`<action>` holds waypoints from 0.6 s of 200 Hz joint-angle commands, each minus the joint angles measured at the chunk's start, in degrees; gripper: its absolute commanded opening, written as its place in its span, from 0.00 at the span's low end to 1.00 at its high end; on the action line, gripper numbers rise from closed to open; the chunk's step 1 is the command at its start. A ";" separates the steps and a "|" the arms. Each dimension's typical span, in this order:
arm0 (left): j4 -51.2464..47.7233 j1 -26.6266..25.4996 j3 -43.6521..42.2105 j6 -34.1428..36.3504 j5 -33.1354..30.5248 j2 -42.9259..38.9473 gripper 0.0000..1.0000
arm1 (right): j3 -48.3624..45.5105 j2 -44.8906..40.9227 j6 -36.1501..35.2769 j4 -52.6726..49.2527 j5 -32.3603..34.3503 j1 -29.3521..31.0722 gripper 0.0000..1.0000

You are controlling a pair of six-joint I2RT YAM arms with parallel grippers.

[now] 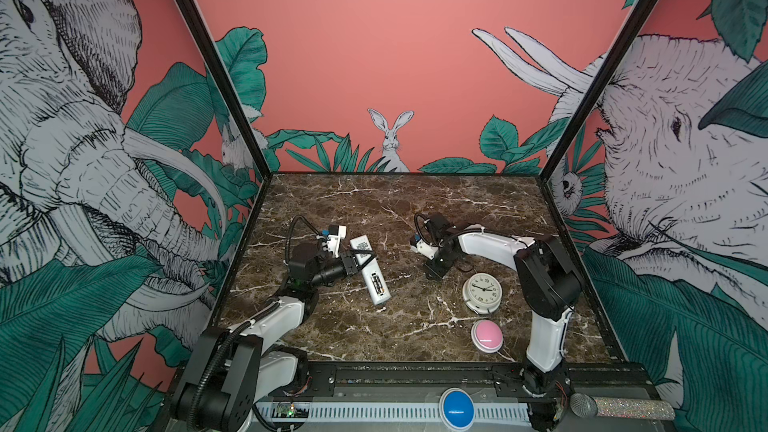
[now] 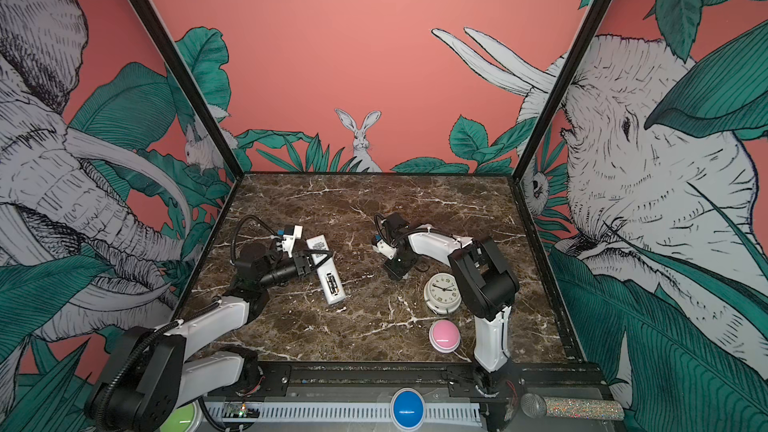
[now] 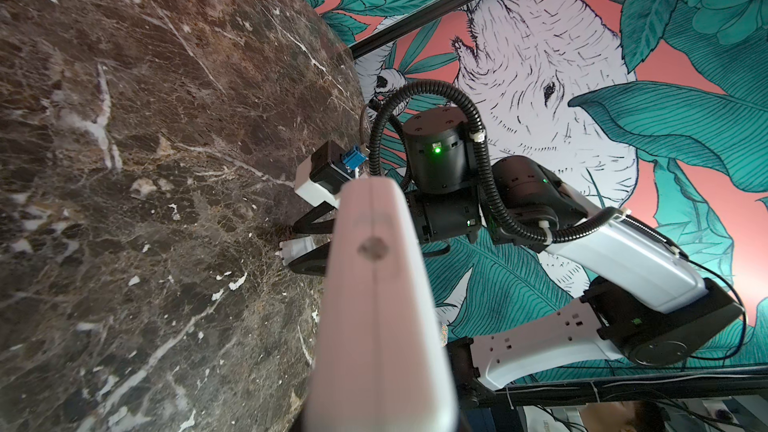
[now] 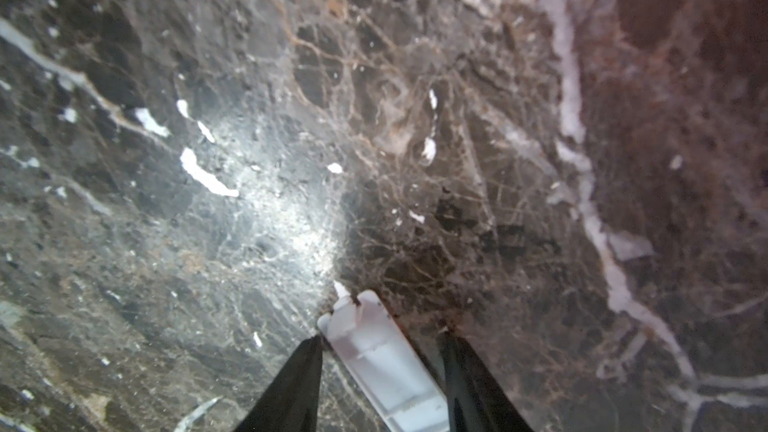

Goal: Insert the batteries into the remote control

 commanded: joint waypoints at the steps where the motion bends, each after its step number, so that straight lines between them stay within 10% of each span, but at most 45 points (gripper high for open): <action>1: 3.09 0.28 -0.12 -0.36 0.83 0.11 0.00 | 0.03 -0.22 -0.61 -2.24 1.18 -0.12 0.50; 120: 3.69 0.43 0.37 -0.70 1.35 0.55 0.00 | -2.86 -2.53 2.13 -3.72 0.23 2.58 0.50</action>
